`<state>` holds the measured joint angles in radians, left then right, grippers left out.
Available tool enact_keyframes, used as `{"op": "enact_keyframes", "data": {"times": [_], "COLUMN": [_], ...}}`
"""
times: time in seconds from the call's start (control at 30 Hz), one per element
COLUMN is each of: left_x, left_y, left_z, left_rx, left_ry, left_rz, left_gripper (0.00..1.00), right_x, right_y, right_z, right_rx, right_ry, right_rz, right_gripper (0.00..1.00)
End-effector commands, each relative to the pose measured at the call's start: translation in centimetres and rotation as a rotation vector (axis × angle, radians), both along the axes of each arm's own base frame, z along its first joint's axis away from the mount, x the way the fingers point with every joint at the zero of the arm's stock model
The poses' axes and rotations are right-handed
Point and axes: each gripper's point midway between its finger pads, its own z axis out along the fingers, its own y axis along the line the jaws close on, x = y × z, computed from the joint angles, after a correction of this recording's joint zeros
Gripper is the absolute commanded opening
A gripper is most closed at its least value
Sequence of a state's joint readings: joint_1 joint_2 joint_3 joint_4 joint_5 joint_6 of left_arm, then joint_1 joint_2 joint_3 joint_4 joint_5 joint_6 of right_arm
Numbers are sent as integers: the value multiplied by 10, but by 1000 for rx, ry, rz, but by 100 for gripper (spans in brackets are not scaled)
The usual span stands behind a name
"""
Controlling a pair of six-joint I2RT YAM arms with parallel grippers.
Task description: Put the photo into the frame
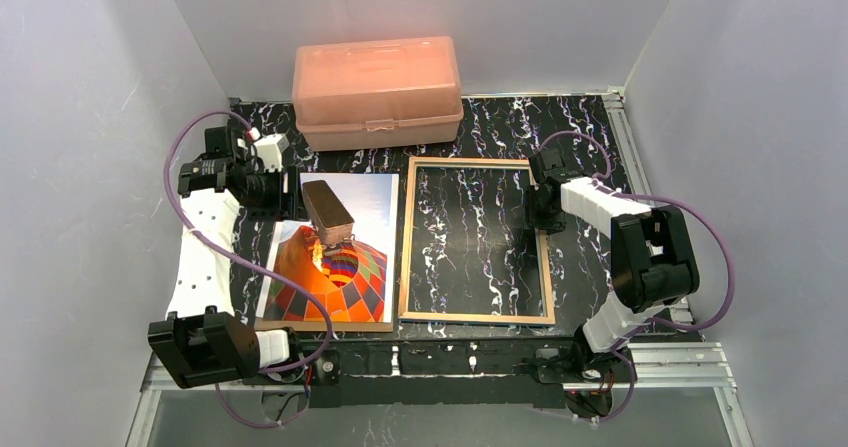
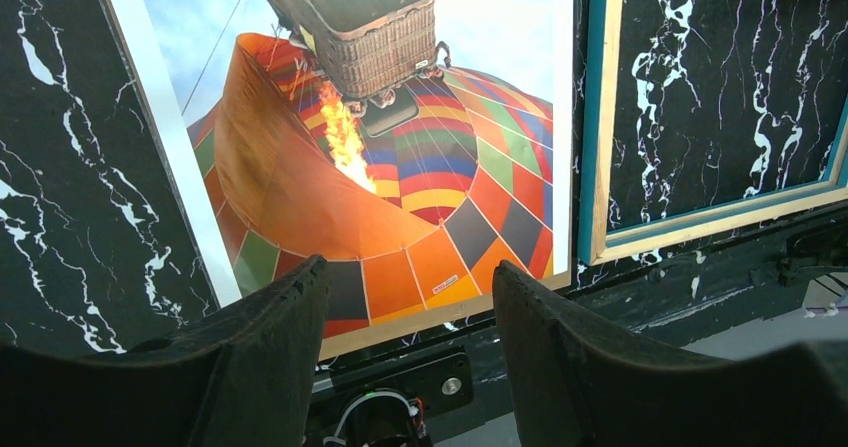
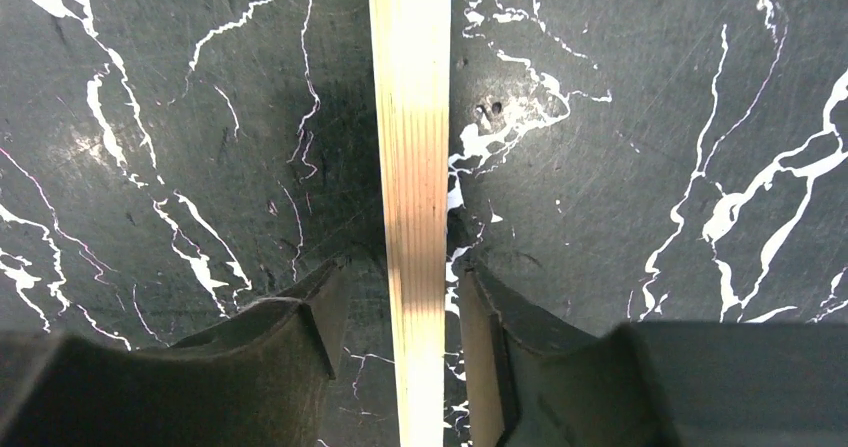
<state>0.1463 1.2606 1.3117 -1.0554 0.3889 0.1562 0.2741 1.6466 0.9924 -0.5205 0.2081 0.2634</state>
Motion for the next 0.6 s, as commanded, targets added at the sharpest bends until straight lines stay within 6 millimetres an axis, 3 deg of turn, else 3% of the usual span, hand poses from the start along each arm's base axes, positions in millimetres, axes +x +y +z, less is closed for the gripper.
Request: {"op": "enact_keyframes", "data": {"times": [0.0,0.3,0.47,0.57], "left_x": [-10,-7,-7,-8], "left_y": [-1,3,24,42], "left_z": [15,23,20,13], "left_rx": [-22,-41,11,84], "left_ry": [-2,36,82,106], "left_rz": [10,31,78,99], "left_gripper": [59,59,59,59], "right_x": [23,28,29,29], "right_y": [2,12,38,76], "right_z": [13,34,71,94], "right_rx": [12,74,123,206], "right_ry": [-92,-153,-285,-354], "right_rz": [-26,-60,-53,7], "right_gripper": [54,53,54,56]}}
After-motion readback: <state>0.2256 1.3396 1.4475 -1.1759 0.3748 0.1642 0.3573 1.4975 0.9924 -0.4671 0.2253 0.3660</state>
